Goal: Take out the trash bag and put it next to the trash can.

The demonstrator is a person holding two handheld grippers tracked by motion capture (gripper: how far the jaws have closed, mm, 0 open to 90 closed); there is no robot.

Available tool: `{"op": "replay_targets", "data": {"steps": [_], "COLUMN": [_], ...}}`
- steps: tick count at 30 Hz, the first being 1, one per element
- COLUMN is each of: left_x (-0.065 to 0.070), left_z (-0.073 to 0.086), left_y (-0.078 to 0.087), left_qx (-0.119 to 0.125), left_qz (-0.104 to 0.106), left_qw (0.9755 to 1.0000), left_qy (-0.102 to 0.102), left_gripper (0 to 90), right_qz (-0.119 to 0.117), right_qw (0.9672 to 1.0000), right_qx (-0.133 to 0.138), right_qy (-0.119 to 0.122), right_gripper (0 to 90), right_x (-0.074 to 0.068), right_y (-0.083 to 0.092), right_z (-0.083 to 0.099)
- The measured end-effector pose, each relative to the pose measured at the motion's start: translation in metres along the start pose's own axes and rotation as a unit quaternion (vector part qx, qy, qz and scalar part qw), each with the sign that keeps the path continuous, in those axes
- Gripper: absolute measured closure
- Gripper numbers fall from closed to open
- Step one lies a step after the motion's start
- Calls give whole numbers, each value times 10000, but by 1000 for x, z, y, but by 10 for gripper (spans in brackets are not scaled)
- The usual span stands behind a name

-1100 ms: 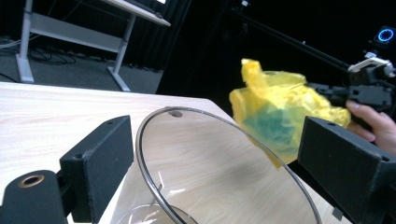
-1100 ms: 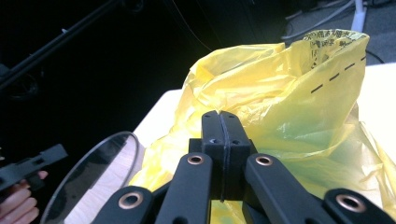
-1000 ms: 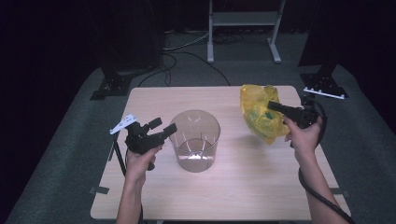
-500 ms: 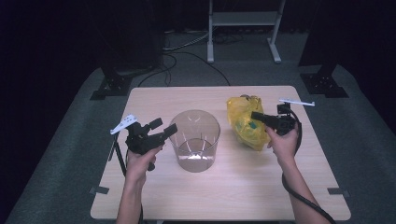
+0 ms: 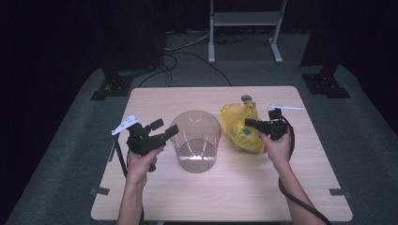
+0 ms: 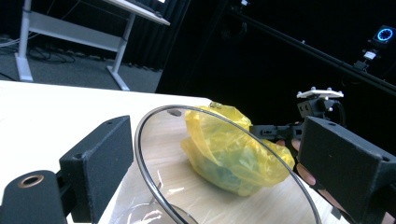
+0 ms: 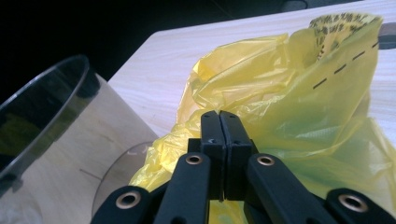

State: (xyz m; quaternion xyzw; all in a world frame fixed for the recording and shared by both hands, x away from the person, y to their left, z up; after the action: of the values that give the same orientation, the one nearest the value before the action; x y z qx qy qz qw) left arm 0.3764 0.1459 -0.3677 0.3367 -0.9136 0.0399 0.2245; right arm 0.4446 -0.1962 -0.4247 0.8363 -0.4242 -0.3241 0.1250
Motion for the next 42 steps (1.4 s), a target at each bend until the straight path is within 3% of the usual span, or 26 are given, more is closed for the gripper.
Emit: {"op": "replay_targets", "data": {"steps": [13, 27, 33, 42], "left_x": [-2, -2, -2, -1], "left_z": [2, 1, 2, 3], "left_y": [-1, -1, -1, -2], "left_qx": [-38, -22, -32, -52], "left_qz": [-1, -10, 27, 28], "left_qw": [10000, 10000, 10000, 10000], "left_qy": [9, 19, 43, 41], "left_gripper": [92, 92, 92, 92], "right_qz": [-230, -251, -142, -112], "right_qw": [9991, 9975, 9976, 9983], "right_qx": [-271, -157, -65, 8], "right_qy": [232, 641, 674, 564], "right_gripper": [761, 535, 452, 430], "right_x": [-6, -18, -13, 3], "right_y": [1, 21, 35, 56], "right_z": [13, 7, 5, 10]}}
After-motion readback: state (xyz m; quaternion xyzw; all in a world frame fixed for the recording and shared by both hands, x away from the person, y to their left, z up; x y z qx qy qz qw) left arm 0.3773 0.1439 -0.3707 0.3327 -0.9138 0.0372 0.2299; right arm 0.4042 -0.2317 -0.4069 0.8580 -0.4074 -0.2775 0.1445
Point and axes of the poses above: each handheld gripper's, and its own axes: y roughly backward along the jaws, z roughly out of its underside, x roughly to its right, the point moved 6 cm from there along -y, roughly forward along the jaws, and after that the axes turned 4 degrees about z, right-handed, at the moved point
